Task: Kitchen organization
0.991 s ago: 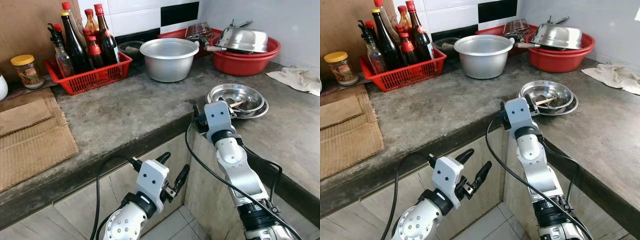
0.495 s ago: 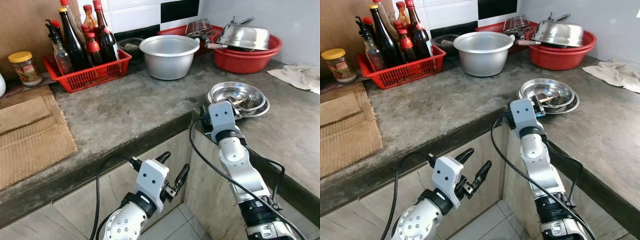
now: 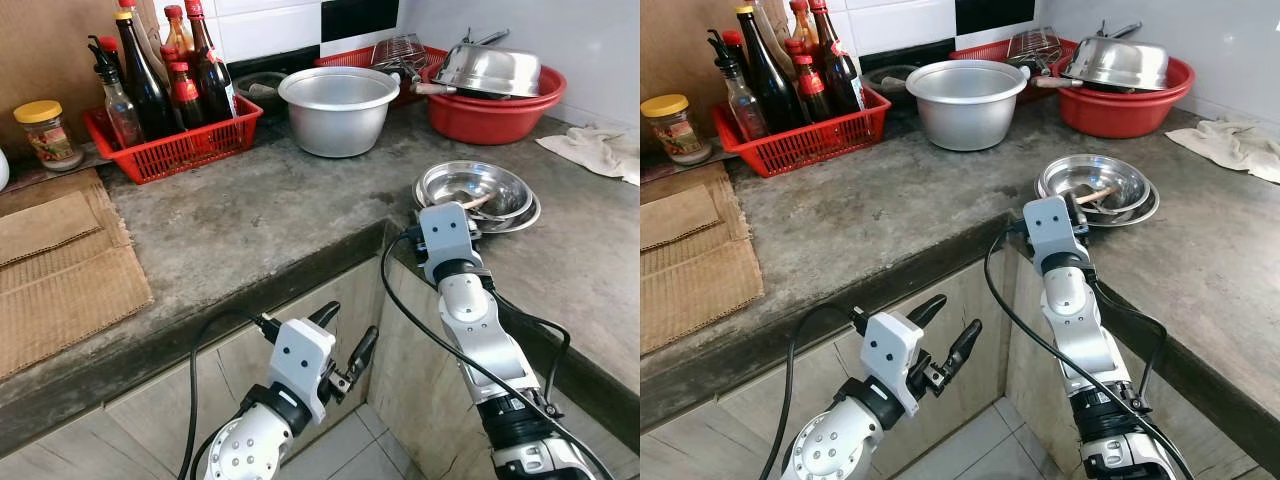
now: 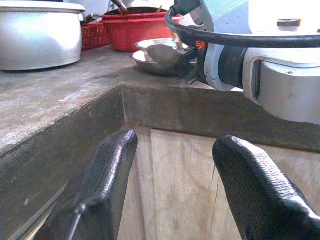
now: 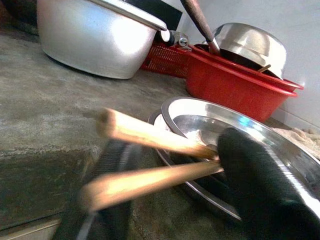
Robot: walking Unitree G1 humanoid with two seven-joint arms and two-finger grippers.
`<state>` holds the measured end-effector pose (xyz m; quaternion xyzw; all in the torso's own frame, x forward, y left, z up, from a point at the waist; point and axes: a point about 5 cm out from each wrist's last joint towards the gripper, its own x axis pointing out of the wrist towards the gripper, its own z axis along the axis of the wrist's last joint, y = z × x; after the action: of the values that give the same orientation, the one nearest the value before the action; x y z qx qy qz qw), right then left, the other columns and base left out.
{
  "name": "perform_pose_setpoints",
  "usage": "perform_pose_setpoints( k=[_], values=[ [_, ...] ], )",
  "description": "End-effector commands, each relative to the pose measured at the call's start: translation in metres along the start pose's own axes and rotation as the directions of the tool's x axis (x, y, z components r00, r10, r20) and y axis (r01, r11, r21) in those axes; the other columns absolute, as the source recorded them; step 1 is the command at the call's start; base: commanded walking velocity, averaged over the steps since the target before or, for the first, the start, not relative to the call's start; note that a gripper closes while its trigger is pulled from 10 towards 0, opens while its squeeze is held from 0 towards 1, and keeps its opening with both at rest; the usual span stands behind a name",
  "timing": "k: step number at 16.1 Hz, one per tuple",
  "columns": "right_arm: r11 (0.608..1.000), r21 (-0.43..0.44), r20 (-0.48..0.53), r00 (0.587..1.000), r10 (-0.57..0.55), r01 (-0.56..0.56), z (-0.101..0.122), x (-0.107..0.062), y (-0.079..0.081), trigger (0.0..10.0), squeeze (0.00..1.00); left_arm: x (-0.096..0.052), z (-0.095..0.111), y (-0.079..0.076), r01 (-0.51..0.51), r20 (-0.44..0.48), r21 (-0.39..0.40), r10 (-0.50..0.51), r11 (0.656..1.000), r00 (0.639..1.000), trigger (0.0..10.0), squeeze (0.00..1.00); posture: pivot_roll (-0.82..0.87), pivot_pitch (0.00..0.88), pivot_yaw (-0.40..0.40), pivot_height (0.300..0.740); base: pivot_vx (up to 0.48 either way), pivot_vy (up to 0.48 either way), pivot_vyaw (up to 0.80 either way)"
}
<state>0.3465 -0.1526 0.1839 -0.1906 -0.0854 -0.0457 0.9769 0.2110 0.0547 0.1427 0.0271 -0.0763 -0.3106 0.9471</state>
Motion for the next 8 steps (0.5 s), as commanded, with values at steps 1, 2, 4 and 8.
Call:
perform_pose_setpoints(
  k=[1,2,4,8],
  values=[
    [1.000,0.008,0.028,0.999,-0.023,0.022,0.0069,0.0043,-0.0049,0.0,0.00,-0.0010,0.0041,0.0003,-0.004,0.006,0.012,0.004,1.000,1.000,10.0,0.00,-0.01,0.063,0.005,0.740,0.000,0.000,0.00],
    [1.000,0.011,0.033,0.999,-0.023,0.023,0.0078,0.0050,-0.0054,0.0,0.00,-0.0006,0.0034,-0.0001,-0.004,0.005,0.011,0.004,1.000,1.000,10.0,0.00,-0.01,0.061,0.003,0.740,0.000,0.000,0.00],
    [1.000,0.010,0.038,0.999,-0.024,0.024,0.0092,0.0061,-0.0059,0.0,0.00,-0.0003,0.0023,0.0003,-0.004,0.005,0.009,0.004,1.000,1.000,10.0,0.00,-0.01,0.061,0.003,0.740,0.000,0.000,0.00],
    [0.999,0.016,0.048,0.998,-0.030,0.029,0.0118,0.0076,-0.0071,0.0,0.00,-0.0018,0.0017,0.0015,-0.015,0.002,0.008,0.015,1.000,1.000,10.0,0.00,-0.01,0.054,0.007,0.740,0.000,0.000,0.00]
  ],
)
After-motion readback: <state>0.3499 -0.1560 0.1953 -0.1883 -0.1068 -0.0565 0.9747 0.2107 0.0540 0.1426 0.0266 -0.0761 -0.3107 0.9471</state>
